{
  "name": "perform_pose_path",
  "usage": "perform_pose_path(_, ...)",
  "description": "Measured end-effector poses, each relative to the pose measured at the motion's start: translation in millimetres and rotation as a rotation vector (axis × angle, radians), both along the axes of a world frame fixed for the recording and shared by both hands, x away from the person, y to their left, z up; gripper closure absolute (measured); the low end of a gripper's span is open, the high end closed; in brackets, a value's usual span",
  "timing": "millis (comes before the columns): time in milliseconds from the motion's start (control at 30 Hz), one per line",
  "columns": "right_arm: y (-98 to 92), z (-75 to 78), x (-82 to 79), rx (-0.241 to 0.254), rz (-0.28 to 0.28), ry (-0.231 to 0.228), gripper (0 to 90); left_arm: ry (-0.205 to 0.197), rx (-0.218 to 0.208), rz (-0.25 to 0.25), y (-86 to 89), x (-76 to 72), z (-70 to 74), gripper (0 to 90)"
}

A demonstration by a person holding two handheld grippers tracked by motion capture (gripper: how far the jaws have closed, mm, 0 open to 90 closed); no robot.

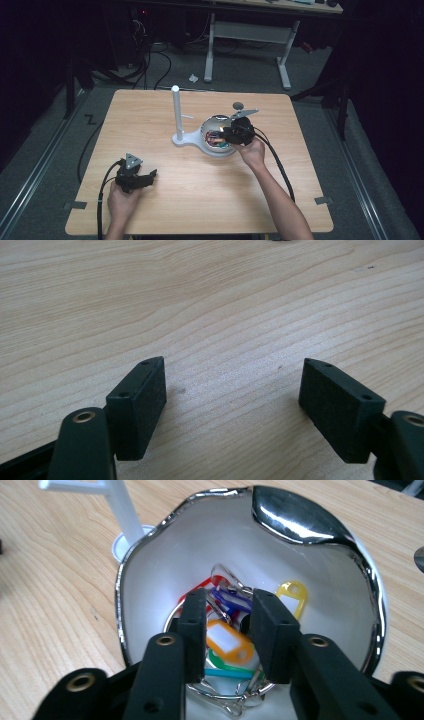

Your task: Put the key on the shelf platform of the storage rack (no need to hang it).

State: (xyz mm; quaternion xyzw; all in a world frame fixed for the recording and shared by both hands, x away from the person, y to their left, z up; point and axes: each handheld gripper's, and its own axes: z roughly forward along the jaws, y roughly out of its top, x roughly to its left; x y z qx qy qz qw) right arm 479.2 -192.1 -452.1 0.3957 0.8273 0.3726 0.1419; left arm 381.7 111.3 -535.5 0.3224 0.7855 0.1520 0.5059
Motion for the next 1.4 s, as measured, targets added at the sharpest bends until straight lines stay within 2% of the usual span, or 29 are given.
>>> perform_pose_path(133,-2.4,5.3,-2.7,0.023,-0.003,-0.014,59.8,0.000,-0.001,0.001,-0.1,0.0,0.0,27.3)
perform_pose_path(167,-5.2,9.6,-4.4,0.043,-0.008,-0.014,56.9,0.000,-0.001,0.001,0.0,0.0,0.0,27.2)
perform_pose_path(333,-11.7,18.8,-9.6,0.051,-0.019,-0.028,52.9,0.000,-0.001,0.001,0.0,0.0,0.0,27.2)
perform_pose_path(533,-21.5,30.2,-16.2,0.072,-0.037,-0.063,51.5,0.000,0.000,0.000,0.0,0.0,0.0,27.2)
perform_pose_path(800,-34.0,39.3,-23.0,0.093,-0.056,-0.064,51.3,0.000,0.003,-0.002,0.3,0.0,-0.1,27.2)
perform_pose_path(900,-45.8,39.4,-28.5,0.130,-0.085,-0.062,51.5,-0.001,0.003,-0.002,0.2,0.0,-0.1,27.2)
perform_pose_path(1000,-54.3,39.6,-32.0,0.122,-0.101,-0.055,50.9,0.000,0.000,0.000,0.0,0.0,0.0,27.2)
perform_pose_path(1133,-65.0,43.0,-39.8,0.132,-0.126,-0.081,50.6,0.000,0.001,-0.002,0.1,0.0,0.0,27.2)
perform_pose_path(1233,-74.3,42.7,-45.6,0.140,-0.146,-0.073,49.6,0.000,0.000,0.000,0.0,0.0,0.0,27.2)
perform_pose_path(1400,-84.1,48.5,-55.1,0.141,-0.157,-0.092,48.5,0.000,0.000,0.000,0.0,0.0,0.0,27.2)
